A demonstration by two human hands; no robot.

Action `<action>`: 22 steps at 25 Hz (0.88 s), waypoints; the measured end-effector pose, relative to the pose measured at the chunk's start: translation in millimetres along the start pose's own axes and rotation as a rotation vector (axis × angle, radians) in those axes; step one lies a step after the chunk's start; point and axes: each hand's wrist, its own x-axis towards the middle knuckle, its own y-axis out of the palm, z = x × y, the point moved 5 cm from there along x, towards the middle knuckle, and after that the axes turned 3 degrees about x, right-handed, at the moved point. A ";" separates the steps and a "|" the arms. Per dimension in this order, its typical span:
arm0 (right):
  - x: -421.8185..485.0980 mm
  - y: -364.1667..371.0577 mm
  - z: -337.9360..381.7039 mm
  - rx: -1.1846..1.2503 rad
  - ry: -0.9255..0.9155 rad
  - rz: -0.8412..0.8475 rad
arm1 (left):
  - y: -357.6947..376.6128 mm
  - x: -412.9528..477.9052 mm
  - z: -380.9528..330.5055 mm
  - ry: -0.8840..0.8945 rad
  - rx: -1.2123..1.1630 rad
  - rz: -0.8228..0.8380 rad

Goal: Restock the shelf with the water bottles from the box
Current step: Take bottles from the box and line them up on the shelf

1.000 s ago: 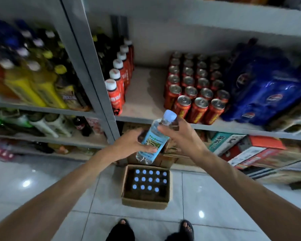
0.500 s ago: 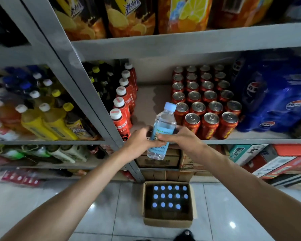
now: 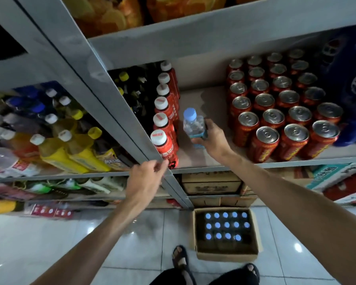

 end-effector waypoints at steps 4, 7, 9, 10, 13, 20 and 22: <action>20.7 -6.4 -4.3 0.000 0.008 -0.071 | 53.1 -1.8 -37.2 0.316 0.232 0.305; 37.6 -22.9 -11.3 -0.075 -0.002 -0.046 | 104.1 11.8 -41.8 0.439 0.491 0.370; 50.5 -23.6 -20.9 -0.049 -0.005 -0.035 | 127.7 31.9 -37.5 0.408 0.532 0.385; 56.3 -20.5 -25.0 -0.024 -0.010 -0.034 | 132.3 41.7 -38.4 0.389 0.540 0.372; 65.8 -10.6 -31.6 -0.004 -0.035 -0.039 | 130.0 64.9 -52.1 0.353 0.557 0.398; 71.0 -4.2 -54.0 -0.158 -0.044 -0.154 | 120.8 88.8 -67.1 0.416 0.590 0.495; 86.4 1.8 -48.3 -0.115 -0.052 -0.116 | 118.2 92.4 -69.7 0.378 0.539 0.508</action>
